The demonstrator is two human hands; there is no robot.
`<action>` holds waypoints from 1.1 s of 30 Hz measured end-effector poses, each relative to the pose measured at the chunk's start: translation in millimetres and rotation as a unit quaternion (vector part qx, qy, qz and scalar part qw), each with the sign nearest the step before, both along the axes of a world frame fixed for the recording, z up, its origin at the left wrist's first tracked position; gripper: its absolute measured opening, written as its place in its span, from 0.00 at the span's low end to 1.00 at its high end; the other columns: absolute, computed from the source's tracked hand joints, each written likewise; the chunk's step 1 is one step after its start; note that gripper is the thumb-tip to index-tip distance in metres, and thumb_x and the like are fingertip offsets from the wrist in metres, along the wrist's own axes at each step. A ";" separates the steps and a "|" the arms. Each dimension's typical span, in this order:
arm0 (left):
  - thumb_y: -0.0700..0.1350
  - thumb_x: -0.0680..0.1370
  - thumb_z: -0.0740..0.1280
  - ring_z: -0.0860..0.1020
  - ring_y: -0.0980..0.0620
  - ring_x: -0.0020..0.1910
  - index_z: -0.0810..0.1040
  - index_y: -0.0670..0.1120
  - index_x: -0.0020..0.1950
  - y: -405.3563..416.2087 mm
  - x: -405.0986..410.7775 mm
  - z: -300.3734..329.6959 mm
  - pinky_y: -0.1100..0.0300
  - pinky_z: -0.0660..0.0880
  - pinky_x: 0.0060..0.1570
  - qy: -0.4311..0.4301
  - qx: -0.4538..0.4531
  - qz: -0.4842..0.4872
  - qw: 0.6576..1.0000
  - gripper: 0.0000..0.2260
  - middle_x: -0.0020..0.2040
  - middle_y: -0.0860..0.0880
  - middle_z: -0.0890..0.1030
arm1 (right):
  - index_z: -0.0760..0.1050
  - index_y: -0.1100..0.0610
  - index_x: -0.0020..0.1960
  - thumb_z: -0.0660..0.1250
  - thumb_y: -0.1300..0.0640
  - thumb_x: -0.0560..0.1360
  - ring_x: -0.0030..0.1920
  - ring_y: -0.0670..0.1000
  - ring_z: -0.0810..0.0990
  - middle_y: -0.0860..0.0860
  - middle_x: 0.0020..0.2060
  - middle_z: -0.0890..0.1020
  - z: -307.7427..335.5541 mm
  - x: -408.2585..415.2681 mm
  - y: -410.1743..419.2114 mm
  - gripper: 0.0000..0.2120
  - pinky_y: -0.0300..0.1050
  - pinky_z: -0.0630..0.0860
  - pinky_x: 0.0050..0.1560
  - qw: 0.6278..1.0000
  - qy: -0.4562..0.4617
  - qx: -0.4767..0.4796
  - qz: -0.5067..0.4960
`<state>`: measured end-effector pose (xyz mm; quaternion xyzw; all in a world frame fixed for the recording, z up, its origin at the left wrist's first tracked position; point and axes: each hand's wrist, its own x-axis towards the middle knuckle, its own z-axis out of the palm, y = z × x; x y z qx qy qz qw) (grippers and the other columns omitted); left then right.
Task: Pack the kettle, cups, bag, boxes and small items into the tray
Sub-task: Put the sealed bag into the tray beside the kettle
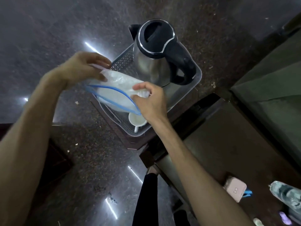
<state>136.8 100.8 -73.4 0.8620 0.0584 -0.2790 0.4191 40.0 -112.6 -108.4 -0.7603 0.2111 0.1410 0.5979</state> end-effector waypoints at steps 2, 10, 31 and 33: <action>0.26 0.71 0.74 0.79 0.47 0.54 0.81 0.40 0.65 1.9 12.1 3.3 0.59 0.77 0.53 0.005 0.071 -0.039 0.997 0.23 0.64 0.35 0.82 | 0.86 0.52 0.50 0.74 0.64 0.69 0.48 0.45 0.82 0.44 0.45 0.86 -5.4 11.8 9.8 0.13 0.38 0.76 0.50 0.999 0.013 -0.022 0.026; 0.44 0.75 0.76 0.79 0.41 0.53 0.87 0.42 0.53 -37.2 -36.4 -30.6 0.53 0.72 0.51 -0.144 0.192 -0.097 0.966 0.09 0.53 0.40 0.81 | 0.81 0.55 0.50 0.74 0.65 0.70 0.49 0.51 0.82 0.49 0.47 0.85 -11.7 4.6 47.8 0.11 0.43 0.76 0.52 0.987 0.044 0.006 -0.154; 0.67 0.66 0.71 0.72 0.35 0.66 0.77 0.36 0.62 -33.7 -74.6 -66.8 0.40 0.67 0.67 -0.082 0.399 -0.187 0.894 0.39 0.64 0.36 0.73 | 0.84 0.55 0.49 0.65 0.49 0.79 0.64 0.55 0.77 0.53 0.49 0.86 -14.5 -19.3 40.8 0.13 0.64 0.54 0.79 0.833 -0.063 -0.394 0.383; 0.69 0.68 0.67 0.74 0.35 0.64 0.74 0.34 0.63 -39.0 -76.5 -69.6 0.40 0.67 0.66 -0.081 0.420 -0.203 0.881 0.41 0.62 0.35 0.74 | 0.84 0.55 0.50 0.63 0.48 0.79 0.66 0.55 0.77 0.53 0.50 0.87 -17.0 -15.2 39.6 0.14 0.68 0.47 0.81 0.816 -0.042 -0.406 0.408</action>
